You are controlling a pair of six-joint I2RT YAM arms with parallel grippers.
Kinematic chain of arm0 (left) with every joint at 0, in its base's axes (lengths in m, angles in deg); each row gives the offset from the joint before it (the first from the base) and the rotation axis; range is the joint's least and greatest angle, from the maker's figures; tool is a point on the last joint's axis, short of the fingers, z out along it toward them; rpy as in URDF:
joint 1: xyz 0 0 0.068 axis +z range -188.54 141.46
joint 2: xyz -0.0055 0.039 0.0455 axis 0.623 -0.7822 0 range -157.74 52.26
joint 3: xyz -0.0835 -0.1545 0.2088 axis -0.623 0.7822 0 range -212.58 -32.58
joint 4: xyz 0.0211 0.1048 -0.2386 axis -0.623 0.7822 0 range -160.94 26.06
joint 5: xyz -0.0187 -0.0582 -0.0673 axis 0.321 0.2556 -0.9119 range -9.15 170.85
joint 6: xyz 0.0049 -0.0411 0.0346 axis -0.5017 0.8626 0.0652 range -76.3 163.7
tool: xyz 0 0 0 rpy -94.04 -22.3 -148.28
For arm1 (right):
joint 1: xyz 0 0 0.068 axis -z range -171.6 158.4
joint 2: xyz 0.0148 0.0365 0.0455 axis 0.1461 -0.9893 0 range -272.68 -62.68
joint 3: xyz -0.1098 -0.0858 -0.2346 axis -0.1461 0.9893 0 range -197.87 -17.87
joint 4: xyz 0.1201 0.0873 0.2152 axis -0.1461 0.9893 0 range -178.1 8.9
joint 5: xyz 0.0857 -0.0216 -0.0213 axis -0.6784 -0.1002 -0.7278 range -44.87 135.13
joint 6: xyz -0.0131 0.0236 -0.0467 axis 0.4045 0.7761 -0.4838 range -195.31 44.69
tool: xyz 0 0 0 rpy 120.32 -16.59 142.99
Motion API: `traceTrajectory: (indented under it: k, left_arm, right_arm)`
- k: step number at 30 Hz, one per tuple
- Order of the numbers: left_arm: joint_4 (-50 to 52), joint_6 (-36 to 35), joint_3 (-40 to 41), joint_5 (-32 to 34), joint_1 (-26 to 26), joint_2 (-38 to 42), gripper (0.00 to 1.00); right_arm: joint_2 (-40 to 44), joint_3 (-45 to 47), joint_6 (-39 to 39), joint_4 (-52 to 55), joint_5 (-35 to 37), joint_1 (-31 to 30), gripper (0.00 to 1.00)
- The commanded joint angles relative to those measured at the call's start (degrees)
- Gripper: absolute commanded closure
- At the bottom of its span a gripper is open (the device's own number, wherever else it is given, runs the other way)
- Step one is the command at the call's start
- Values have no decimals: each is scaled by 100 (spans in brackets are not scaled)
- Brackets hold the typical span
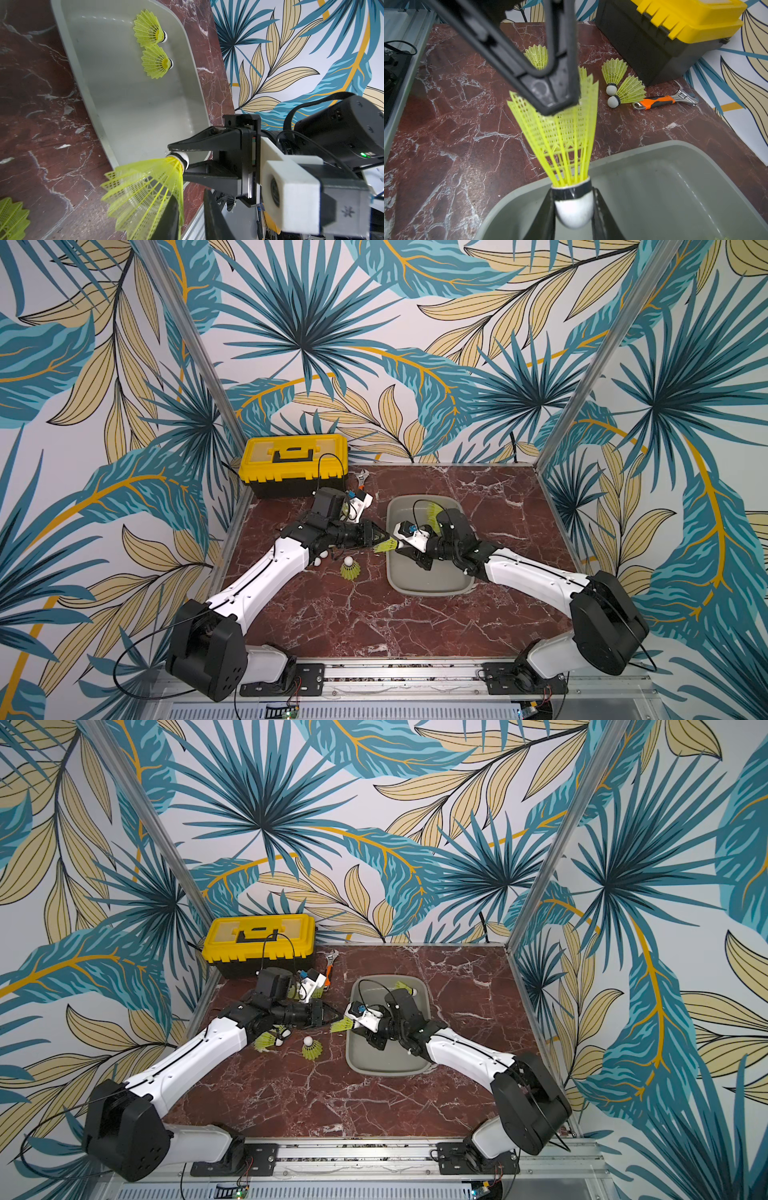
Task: Put the shuttlecocks into the storage box
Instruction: Place the shuttlecock in the storage box.
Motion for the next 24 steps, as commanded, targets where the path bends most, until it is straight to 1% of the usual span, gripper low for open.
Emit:
traceTrajectory:
  k: [1,8,13,15,16,18,20,24]
  left_arm:
    - [-85,36,-2,34,9,-40,78]
    - [-222,123,40,-73,7,-141,78]
    - [-359,221,81,-67,7,-180,94]
    - [-380,252,86,-51,7,-198,98]
    - [-397,265,86,-47,7,-191,100]
    - [-461,329,102,-11,7,-176,100]
    - [-625,446,140,2,7,-141,100]
    - [-1277,852,281,-3,-8,-82,100]
  right_arm:
    - [96,31,70,34,96,-38,76]
    - [88,49,92,-12,127,-35,76]
    - [122,88,105,-66,208,-35,75]
    - [153,126,145,-145,308,-41,75]
    - [184,166,163,-193,375,-36,73]
    - [268,247,217,-305,533,-37,66]
    - [384,351,277,-412,766,-38,55]
    - [799,643,638,-579,1410,-36,38]
